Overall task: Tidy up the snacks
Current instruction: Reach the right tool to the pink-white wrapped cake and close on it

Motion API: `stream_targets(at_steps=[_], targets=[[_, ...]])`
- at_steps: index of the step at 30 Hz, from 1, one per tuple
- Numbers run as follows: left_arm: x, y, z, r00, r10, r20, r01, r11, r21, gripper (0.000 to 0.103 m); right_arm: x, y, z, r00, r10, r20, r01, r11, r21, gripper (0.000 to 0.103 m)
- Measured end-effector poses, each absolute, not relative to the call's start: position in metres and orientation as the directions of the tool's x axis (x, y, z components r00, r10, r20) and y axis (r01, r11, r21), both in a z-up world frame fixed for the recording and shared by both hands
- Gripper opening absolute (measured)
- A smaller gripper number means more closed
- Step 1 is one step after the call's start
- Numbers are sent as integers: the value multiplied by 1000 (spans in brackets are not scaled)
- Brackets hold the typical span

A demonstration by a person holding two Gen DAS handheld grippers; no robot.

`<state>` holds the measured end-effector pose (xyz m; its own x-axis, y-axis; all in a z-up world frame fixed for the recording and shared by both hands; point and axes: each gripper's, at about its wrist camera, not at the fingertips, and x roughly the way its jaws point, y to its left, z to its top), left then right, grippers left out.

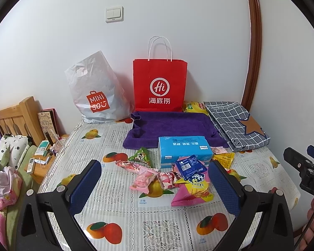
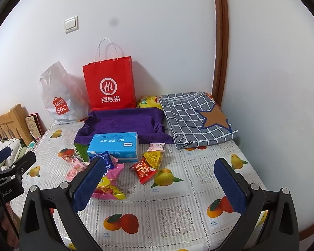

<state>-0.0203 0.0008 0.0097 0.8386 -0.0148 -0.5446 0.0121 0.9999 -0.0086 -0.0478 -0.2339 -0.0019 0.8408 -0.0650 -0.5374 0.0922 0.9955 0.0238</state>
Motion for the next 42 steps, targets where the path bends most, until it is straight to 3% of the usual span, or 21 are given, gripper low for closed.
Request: stream_targets(at_steps=[12, 23, 33, 36, 39, 42], targets=[[-3, 13, 7, 819, -21, -573, 9, 1000, -23, 103, -33, -236, -5, 834, -59, -548, 92, 995, 34, 103], [43, 29, -8, 782, -34, -622, -16, 997, -75, 98, 13, -254, -28, 778, -66, -625, 89, 996, 6, 103], [104, 28, -33, 724, 13, -689, -39, 999, -23, 99, 85, -269, -66, 719, -50, -694, 95, 995, 26, 102], [125, 32, -41, 701, 5, -713, -41, 999, -33, 98, 112, -271, -79, 688, -37, -724, 102, 994, 46, 92], [145, 37, -49, 679, 3, -734, -45, 998, -37, 98, 141, -269, -95, 648, -34, -761, 92, 995, 34, 76], [161, 45, -57, 657, 17, -754, -60, 998, -31, 89, 165, -267, -110, 625, -5, -781, 64, 997, 44, 70]])
